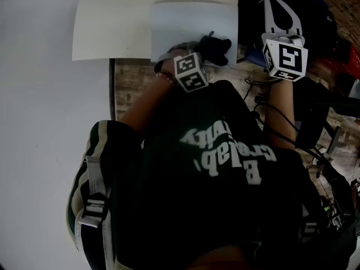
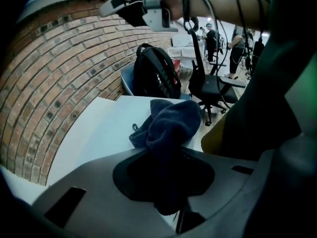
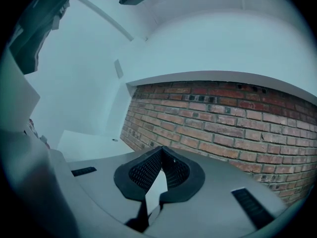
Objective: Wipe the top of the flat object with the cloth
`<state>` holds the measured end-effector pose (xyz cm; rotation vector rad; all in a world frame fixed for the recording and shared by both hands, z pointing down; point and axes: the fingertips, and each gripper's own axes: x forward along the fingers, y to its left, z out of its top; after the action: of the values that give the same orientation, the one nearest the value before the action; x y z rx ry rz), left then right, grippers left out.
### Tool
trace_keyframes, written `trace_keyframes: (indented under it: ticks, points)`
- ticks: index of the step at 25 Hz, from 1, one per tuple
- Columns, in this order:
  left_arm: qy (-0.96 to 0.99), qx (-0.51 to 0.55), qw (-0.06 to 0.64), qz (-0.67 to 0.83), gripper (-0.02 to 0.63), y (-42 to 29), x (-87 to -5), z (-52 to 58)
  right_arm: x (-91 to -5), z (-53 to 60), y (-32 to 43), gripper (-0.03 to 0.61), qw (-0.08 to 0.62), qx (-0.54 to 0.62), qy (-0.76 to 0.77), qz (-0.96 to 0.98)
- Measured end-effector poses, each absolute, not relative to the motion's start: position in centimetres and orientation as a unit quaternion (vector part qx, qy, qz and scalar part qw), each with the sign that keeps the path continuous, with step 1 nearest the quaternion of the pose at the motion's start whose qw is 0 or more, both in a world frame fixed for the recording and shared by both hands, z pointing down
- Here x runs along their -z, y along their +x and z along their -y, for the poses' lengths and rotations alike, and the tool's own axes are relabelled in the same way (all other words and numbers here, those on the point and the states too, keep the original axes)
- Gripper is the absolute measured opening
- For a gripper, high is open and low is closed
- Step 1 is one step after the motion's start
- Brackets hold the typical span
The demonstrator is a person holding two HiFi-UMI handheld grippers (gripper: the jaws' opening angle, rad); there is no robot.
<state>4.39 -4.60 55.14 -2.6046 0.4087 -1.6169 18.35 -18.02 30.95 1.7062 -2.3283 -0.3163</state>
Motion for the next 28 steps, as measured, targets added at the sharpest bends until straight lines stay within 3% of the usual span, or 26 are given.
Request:
trace_keyframes:
  ticks: [8, 13, 28]
  points:
    - [-0.838, 0.526, 0.038, -0.140, 0.072, 4.5, -55.3, 4.6, -30.4, 18.6, 16.9, -0.006, 0.125, 0.127, 0.567, 0.804]
    - [-0.846, 0.511, 0.006, -0.154, 0.074, 4.4, -55.1, 5.8, -30.6, 18.9, 16.2, -0.006, 0.138, 0.138, 0.559, 0.806]
    - [-0.795, 0.556, 0.013, -0.243, 0.075, 1.4, -55.7, 20.3, -31.0, 18.9, 16.8, -0.006, 0.142, 0.131, 0.564, 0.803]
